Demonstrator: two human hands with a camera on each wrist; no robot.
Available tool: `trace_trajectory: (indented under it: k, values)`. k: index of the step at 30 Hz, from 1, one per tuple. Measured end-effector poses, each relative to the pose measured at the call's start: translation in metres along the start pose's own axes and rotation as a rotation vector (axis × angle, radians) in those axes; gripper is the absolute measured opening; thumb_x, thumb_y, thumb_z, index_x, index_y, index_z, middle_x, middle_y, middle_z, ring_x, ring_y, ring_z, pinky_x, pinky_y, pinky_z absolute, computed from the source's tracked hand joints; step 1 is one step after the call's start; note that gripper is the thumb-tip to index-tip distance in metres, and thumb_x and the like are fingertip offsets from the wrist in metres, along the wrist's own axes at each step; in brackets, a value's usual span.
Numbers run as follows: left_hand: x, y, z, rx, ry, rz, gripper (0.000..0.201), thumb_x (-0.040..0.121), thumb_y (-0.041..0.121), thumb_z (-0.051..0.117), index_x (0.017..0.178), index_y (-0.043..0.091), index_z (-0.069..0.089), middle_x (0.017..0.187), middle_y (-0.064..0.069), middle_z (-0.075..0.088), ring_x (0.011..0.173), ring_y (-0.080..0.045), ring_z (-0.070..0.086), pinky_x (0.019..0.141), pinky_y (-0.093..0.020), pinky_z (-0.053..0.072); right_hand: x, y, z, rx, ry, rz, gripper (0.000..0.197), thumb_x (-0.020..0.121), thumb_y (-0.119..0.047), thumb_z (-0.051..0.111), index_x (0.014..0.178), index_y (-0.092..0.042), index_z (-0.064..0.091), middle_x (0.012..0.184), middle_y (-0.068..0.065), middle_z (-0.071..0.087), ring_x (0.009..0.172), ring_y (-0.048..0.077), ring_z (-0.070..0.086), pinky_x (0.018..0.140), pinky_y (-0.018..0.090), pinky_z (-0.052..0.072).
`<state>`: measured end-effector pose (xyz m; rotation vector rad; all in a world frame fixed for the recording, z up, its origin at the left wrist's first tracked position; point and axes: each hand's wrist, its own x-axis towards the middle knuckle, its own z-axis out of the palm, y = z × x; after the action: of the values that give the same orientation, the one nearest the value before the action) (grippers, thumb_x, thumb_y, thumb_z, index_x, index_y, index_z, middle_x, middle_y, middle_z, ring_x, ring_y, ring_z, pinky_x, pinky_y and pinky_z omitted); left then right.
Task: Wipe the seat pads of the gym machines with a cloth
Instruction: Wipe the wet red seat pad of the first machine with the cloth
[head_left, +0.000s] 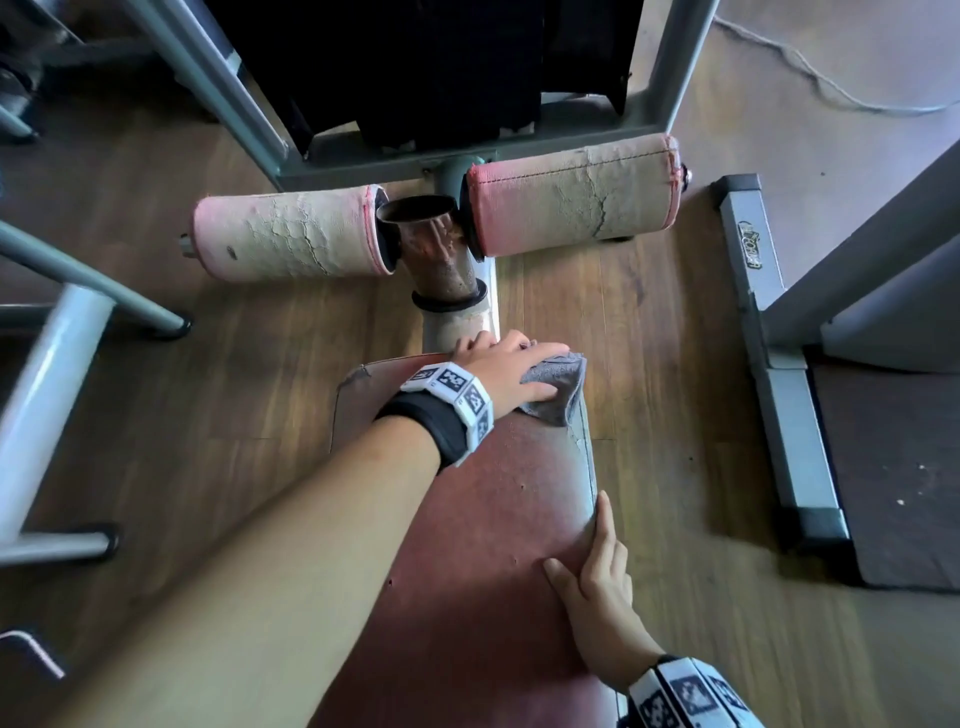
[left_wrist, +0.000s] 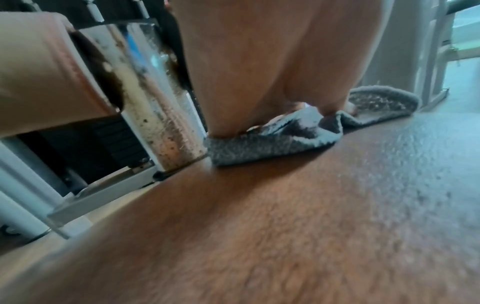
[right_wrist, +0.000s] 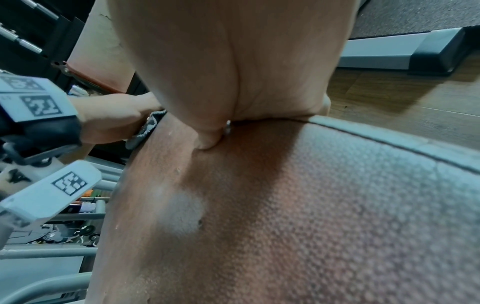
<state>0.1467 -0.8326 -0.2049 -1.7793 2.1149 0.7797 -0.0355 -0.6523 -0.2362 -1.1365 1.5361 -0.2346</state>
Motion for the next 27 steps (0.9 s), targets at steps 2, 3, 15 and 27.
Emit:
trace_trajectory:
  k: [2,3,15,27]
  values:
    - [-0.005,-0.012,0.002,-0.014,0.024,-0.018,0.05,0.094,0.06,0.035,0.141,0.059,0.018,0.146,0.007,0.036,0.127,-0.031,0.034,0.107,-0.048,0.019,0.001,0.002,0.0,-0.003,0.0,0.003,0.089,0.091,-0.037,0.057,0.144,-0.05,-0.013,0.147,-0.009,0.021,0.136,0.024,0.027,0.112,0.053,0.022]
    - [-0.01,-0.022,0.002,-0.031,0.033,-0.049,0.05,0.094,0.06,0.035,0.141,0.058,0.019,0.146,0.006,0.036,0.128,-0.031,0.034,0.107,-0.048,0.019,0.001,0.002,0.0,-0.001,0.005,0.001,0.089,0.091,-0.037,0.057,0.144,-0.05,-0.013,0.147,-0.009,0.021,0.136,0.025,0.027,0.112,0.053,0.021]
    - [-0.109,-0.139,0.058,-0.872,0.335,-0.46,0.05,0.097,0.03,0.054,0.142,0.018,0.035,0.135,-0.002,0.051,0.123,-0.022,0.051,0.104,-0.035,0.038,0.007,0.007,0.001,-0.037,0.016,-0.041,0.089,0.09,-0.036,0.06,0.149,-0.042,-0.007,0.153,-0.002,0.019,0.14,0.027,0.022,0.114,0.049,0.017]
    - [-0.147,-0.115,0.096,-1.0,0.38,-0.594,0.061,0.1,0.027,0.047,0.151,0.011,0.017,0.145,-0.002,0.034,0.129,-0.022,0.04,0.087,-0.009,0.037,0.013,0.013,0.01,-0.001,0.121,-0.116,0.096,0.073,-0.043,0.055,0.152,-0.03,0.002,0.157,0.005,0.013,0.135,0.004,0.013,0.11,0.025,0.009]
